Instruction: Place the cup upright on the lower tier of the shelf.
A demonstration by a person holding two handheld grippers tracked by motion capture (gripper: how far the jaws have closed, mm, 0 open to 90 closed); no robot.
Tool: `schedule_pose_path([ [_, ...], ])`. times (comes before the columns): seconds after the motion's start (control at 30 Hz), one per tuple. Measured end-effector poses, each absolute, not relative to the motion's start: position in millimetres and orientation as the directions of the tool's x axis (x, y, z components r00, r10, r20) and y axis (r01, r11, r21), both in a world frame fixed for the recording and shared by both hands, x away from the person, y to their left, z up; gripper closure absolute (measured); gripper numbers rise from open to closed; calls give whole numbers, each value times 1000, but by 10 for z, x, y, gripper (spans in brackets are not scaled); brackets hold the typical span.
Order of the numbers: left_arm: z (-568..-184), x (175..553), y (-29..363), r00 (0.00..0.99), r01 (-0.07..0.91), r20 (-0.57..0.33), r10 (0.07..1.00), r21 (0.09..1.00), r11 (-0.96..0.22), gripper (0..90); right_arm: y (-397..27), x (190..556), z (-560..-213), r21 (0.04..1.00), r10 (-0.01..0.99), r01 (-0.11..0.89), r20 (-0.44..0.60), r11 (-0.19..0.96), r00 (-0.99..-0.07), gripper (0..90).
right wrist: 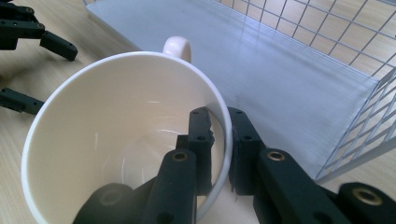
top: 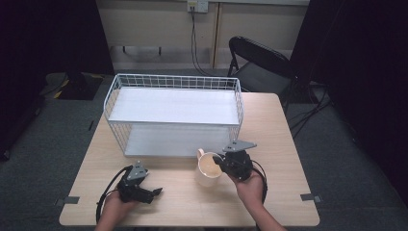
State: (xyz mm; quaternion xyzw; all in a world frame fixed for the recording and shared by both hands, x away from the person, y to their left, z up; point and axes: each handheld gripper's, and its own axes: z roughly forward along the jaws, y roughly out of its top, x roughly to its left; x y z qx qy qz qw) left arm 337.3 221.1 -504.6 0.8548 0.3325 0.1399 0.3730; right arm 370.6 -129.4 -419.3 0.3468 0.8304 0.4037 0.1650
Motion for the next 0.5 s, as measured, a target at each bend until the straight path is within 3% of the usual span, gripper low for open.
schedule_pose_path([
  [0.5, -5047, 3373, 2211, 740, 465, -9, 672, 730, -501, 83, -1211, 3768, -4180, 796, 739, 431, -30, 425, -673, 817],
])
